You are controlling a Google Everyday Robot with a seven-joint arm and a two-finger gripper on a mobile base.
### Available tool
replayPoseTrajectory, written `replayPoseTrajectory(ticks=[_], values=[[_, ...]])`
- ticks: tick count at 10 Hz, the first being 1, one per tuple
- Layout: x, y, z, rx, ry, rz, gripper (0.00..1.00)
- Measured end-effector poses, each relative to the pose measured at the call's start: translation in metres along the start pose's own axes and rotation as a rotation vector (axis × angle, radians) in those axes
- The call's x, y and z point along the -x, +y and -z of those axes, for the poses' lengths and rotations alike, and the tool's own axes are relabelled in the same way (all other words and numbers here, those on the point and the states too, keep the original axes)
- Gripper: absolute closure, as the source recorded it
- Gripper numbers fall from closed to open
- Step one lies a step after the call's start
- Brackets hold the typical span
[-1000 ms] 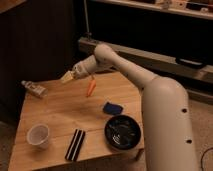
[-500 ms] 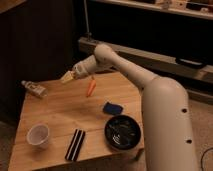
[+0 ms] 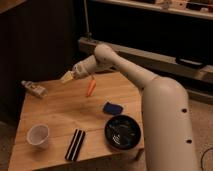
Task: Place the pepper on the white sponge
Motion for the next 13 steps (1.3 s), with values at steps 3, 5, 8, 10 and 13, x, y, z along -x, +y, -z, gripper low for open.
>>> replayPoseTrajectory(ticks=[3,5,8,10,13], values=[[0.000,-0.001,0.004,0.026,0.018,0.021,0.95],[0.004,-0.004,0.028,0.115,0.137,0.117,0.95],[0.014,-0.005,0.057,0.198,0.260,0.191,0.95],[0.013,-0.005,0.056,0.205,0.252,0.191,0.95],[0.000,0.014,0.076,0.301,0.210,0.148,0.95]])
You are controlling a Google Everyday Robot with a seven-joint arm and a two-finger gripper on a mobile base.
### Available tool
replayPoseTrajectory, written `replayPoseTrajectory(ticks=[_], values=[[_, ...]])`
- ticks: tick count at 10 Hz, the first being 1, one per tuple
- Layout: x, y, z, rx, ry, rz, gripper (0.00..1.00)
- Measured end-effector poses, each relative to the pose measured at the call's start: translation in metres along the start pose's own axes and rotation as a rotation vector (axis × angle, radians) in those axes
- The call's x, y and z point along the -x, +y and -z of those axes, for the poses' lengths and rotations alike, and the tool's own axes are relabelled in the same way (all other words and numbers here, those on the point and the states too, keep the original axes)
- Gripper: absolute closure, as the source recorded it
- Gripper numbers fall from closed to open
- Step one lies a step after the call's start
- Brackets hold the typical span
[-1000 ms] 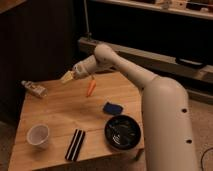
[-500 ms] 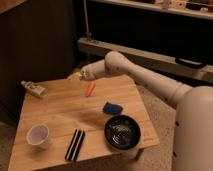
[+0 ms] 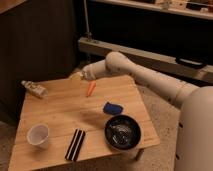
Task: Place the pepper on the white sponge
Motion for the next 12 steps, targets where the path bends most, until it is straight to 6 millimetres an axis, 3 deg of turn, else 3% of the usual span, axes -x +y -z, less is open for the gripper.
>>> replayPoseTrajectory(ticks=[2,8,12], values=[[-0.013,0.018,0.015,0.067,-0.013,-0.001,0.95],[0.008,0.054,0.049,0.301,-0.053,-0.108,0.98],[0.027,0.087,0.067,0.353,0.003,-0.206,0.56]])
